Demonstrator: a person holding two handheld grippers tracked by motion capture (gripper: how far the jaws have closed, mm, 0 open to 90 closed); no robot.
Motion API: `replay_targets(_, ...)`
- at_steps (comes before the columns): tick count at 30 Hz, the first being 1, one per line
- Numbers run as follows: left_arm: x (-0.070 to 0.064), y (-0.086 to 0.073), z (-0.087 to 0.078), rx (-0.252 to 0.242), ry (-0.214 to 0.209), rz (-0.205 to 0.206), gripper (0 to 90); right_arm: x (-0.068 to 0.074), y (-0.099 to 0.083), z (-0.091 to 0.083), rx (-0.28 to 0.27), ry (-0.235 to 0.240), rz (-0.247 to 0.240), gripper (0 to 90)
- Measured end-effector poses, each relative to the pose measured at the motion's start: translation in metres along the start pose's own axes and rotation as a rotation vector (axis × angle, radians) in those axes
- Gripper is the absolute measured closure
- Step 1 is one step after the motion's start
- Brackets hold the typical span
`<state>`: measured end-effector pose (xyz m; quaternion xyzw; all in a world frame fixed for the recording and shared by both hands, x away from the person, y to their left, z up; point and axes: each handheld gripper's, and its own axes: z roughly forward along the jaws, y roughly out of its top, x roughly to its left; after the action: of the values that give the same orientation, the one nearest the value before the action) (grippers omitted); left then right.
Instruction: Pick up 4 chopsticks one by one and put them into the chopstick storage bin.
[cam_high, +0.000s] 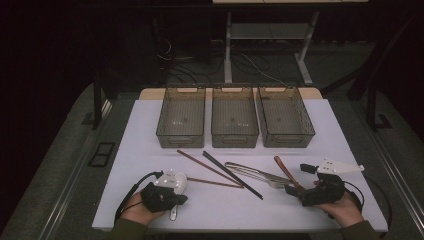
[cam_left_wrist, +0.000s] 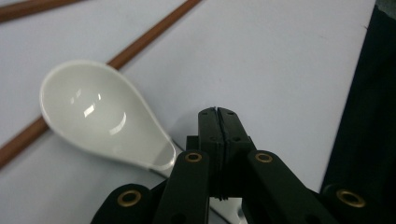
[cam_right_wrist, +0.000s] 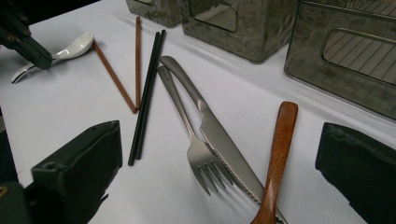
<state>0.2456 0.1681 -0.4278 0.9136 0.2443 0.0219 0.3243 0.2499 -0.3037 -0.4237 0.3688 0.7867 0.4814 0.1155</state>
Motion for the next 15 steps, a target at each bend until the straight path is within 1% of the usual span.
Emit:
replay_targets(2, -0.003, -0.004, -0.002, -0.009, -0.004, -0.016, 88.4, 0.0, 0.0, 0.0, 0.002, -0.001, 0.002, 0.7)
replay_targets(3, -0.003, -0.005, -0.003, -0.006, -0.004, -0.007, 88.4, 0.0, 0.0, 0.001, 0.003, -0.001, 0.001, 0.7)
replay_targets(4, -0.005, -0.006, -0.003, -0.008, -0.001, -0.011, 88.4, 0.0, 0.0, 0.001, 0.003, 0.0, -0.001, 0.7)
replay_targets(7, -0.008, -0.007, -0.002, 0.016, 0.009, -0.009, 88.6, 0.0, 0.0, 0.002, 0.003, 0.002, -0.002, 0.7)
replay_targets(9, -0.011, -0.007, 0.0, 0.023, 0.009, -0.019, 88.6, 0.0, 0.0, 0.002, 0.003, 0.001, 0.0, 0.7)
replay_targets(10, -0.011, -0.007, 0.001, 0.04, 0.012, -0.003, 88.6, 0.0, 0.0, 0.002, 0.006, 0.0, 0.0, 0.7)
replay_targets(15, -0.011, -0.01, -0.003, 0.059, 0.045, 0.0, 88.7, 0.0, 0.0, 0.001, 0.003, 0.001, 0.0, 0.7)
